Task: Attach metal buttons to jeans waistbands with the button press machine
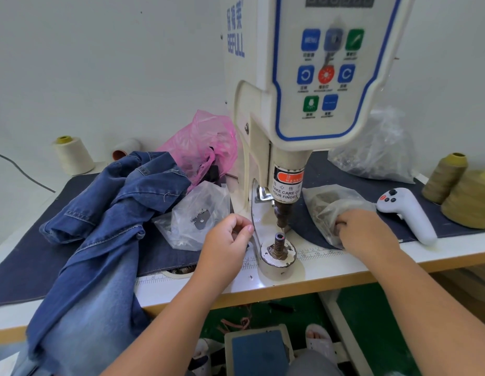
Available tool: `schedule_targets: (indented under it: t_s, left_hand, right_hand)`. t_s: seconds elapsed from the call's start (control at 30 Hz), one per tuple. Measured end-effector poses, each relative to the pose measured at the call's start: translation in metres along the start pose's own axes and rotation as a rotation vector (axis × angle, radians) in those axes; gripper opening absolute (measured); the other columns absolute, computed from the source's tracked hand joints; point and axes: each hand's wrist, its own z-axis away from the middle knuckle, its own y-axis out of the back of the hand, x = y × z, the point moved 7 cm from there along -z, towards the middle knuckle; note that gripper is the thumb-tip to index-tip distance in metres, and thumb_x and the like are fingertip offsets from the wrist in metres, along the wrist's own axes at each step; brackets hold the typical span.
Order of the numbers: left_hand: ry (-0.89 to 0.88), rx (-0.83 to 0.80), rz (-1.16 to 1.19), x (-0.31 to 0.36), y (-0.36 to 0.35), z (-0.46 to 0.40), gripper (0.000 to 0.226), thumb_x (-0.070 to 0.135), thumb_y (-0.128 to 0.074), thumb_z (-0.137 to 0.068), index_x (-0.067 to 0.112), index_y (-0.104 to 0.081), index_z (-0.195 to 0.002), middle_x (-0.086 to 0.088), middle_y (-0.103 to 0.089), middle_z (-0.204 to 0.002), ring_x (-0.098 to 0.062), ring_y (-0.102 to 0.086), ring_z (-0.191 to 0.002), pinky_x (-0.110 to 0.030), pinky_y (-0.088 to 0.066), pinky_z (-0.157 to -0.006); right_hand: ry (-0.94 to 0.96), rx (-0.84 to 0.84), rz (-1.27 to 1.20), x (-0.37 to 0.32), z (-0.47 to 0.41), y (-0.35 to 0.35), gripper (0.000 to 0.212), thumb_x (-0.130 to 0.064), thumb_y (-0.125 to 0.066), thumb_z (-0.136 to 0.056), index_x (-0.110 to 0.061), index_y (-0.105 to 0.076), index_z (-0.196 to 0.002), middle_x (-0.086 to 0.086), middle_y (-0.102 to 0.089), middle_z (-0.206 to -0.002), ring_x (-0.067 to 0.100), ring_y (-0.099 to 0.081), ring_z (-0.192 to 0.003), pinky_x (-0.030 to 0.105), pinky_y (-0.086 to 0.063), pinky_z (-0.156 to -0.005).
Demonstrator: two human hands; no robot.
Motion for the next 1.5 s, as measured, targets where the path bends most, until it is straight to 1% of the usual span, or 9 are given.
schedule_targets:
  t_s: [0.1, 0.2, 0.27, 0.4, 0.57, 0.77, 0.97, 1.33, 1.5]
  left_hand:
    - [0.001, 0.000, 0.005, -0.002, 0.000, 0.000, 0.016, 0.023, -0.056, -0.099, 0.032, -0.062, -0.086, -0.005, -0.068, -0.081, -0.024, -0.063, -0.075, -0.043, -0.056, -0.067]
    - [0.002, 0.000, 0.002, -0.005, 0.000, 0.000, 0.016, 0.023, -0.056, -0.099, 0.032, -0.062, -0.086, 0.001, -0.068, -0.081, -0.016, -0.063, -0.072, -0.038, -0.057, -0.068]
    - [-0.002, 0.001, 0.004, -0.006, -0.001, 0.001, 0.016, 0.023, -0.056, -0.099, 0.032, -0.062, -0.087, 0.001, -0.068, -0.080, -0.017, -0.062, -0.070, -0.039, -0.056, -0.067]
    - [-0.013, 0.007, -0.019, -0.007, -0.001, 0.002, 0.015, 0.026, -0.057, -0.098, 0.033, -0.062, -0.087, 0.001, -0.066, -0.076, -0.019, -0.061, -0.069, -0.039, -0.055, -0.064]
    - [-0.011, 0.006, -0.028, -0.008, -0.001, 0.002, 0.015, 0.026, -0.057, -0.098, 0.034, -0.062, -0.086, -0.002, -0.067, -0.077, -0.022, -0.061, -0.070, -0.043, -0.054, -0.064]
    - [-0.003, 0.015, -0.024, -0.009, 0.000, 0.002, 0.016, 0.026, -0.057, -0.099, 0.035, -0.062, -0.087, 0.001, -0.068, -0.079, -0.018, -0.062, -0.071, -0.038, -0.055, -0.064]
    - [0.006, 0.006, -0.012, -0.010, -0.001, 0.003, 0.016, 0.023, -0.053, -0.100, 0.032, -0.061, -0.089, 0.005, -0.069, -0.082, -0.006, -0.062, -0.068, -0.024, -0.055, -0.061]
    - [0.006, -0.003, -0.027, -0.008, -0.001, 0.005, 0.015, 0.024, -0.054, -0.100, 0.032, -0.061, -0.088, -0.001, -0.069, -0.081, -0.021, -0.064, -0.072, -0.045, -0.056, -0.068]
    - [0.016, 0.002, 0.024, -0.005, -0.001, 0.006, 0.016, 0.022, -0.053, -0.101, 0.028, -0.062, -0.089, 0.002, -0.069, -0.080, -0.022, -0.063, -0.071, -0.039, -0.054, -0.064]
  right_hand:
    - [0.068, 0.094, -0.004, -0.002, 0.006, 0.005, 0.028, -0.009, -0.046, -0.094, -0.011, -0.068, -0.111, 0.012, -0.065, -0.106, 0.032, -0.062, -0.100, 0.044, -0.053, -0.085]
    - [-0.087, -0.084, -0.006, 0.003, -0.004, -0.001, 0.030, -0.015, -0.049, -0.100, -0.012, -0.059, -0.128, 0.011, -0.061, -0.122, 0.029, -0.058, -0.112, 0.041, -0.049, -0.097]
    - [-0.117, -0.132, 0.001, 0.006, -0.004, -0.003, 0.032, -0.023, -0.046, -0.104, -0.017, -0.054, -0.135, 0.009, -0.059, -0.126, 0.027, -0.056, -0.115, 0.037, -0.047, -0.097]
    - [0.044, 0.058, 0.016, 0.003, 0.006, 0.002, 0.032, -0.033, -0.036, -0.106, -0.026, -0.062, -0.124, 0.005, -0.064, -0.109, 0.025, -0.060, -0.099, 0.037, -0.050, -0.085]
    - [-0.071, -0.082, 0.073, 0.002, -0.005, -0.006, 0.031, -0.031, -0.041, -0.105, -0.019, -0.058, -0.128, 0.007, -0.060, -0.118, 0.026, -0.057, -0.109, 0.038, -0.048, -0.094]
    - [-0.004, 0.058, 0.043, 0.004, -0.005, -0.005, 0.023, -0.023, -0.043, -0.103, -0.015, -0.062, -0.111, 0.006, -0.063, -0.103, 0.024, -0.059, -0.095, 0.034, -0.046, -0.076]
    - [0.179, 0.357, -0.080, 0.009, 0.005, 0.002, 0.025, -0.017, -0.050, -0.096, -0.023, -0.055, -0.073, -0.003, -0.055, -0.072, 0.013, -0.050, -0.065, 0.028, -0.029, -0.051]
    - [0.194, 0.391, -0.132, 0.012, 0.003, 0.003, 0.022, -0.017, -0.048, -0.097, -0.021, -0.053, -0.076, -0.003, -0.054, -0.069, 0.011, -0.047, -0.062, 0.027, -0.026, -0.049]
    - [0.259, 0.476, -0.274, 0.010, 0.010, 0.011, 0.017, -0.013, -0.056, -0.092, -0.024, -0.060, -0.080, -0.006, -0.060, -0.073, 0.015, -0.054, -0.068, 0.030, -0.038, -0.058]
